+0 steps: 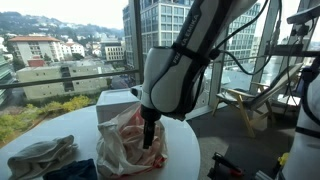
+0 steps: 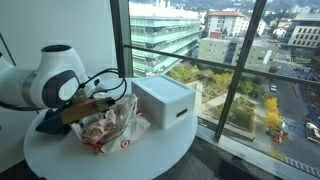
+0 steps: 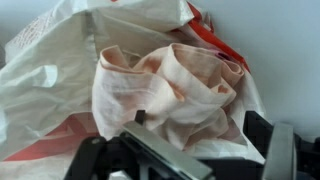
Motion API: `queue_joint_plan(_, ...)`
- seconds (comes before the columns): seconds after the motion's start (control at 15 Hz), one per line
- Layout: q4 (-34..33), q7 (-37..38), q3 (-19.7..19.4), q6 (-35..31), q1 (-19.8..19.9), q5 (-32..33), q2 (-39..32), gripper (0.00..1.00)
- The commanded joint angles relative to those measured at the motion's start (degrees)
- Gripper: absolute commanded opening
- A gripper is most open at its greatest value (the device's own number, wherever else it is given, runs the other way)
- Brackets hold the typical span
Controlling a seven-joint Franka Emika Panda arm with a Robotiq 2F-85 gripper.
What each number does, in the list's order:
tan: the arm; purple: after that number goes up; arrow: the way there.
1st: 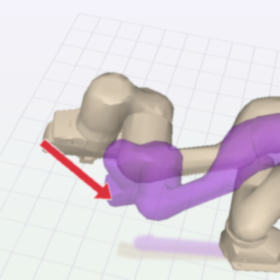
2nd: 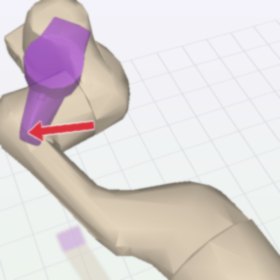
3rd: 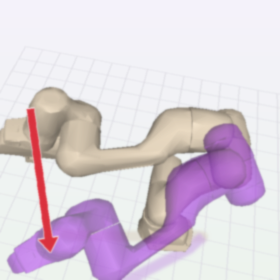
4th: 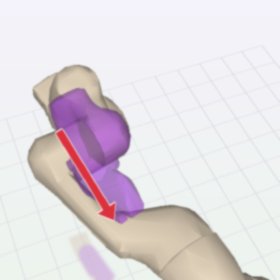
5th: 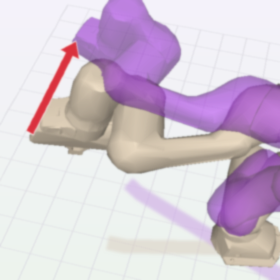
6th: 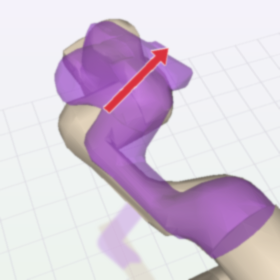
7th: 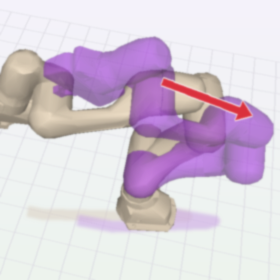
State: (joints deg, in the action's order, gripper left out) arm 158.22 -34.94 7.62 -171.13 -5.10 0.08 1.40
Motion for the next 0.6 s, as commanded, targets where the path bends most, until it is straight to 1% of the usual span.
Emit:
queue_joint_plan(0.0,0.0,9.0,-1.7,0.3,0.9,10.0,-1.0,1.0)
queue_joint_plan(0.07,0.0,11.9,-1.6,0.4,1.6,13.5,-1.2,1.0)
queue_joint_plan(0.13,0.0,14.0,-2.0,0.5,1.5,15.7,-1.6,1.0)
queue_joint_plan(0.33,-0.3,23.8,-3.4,0.7,1.9,27.0,-1.9,1.0)
queue_joint_plan(0.53,-1.3,30.9,-4.0,0.3,1.5,34.8,-3.0,1.0)
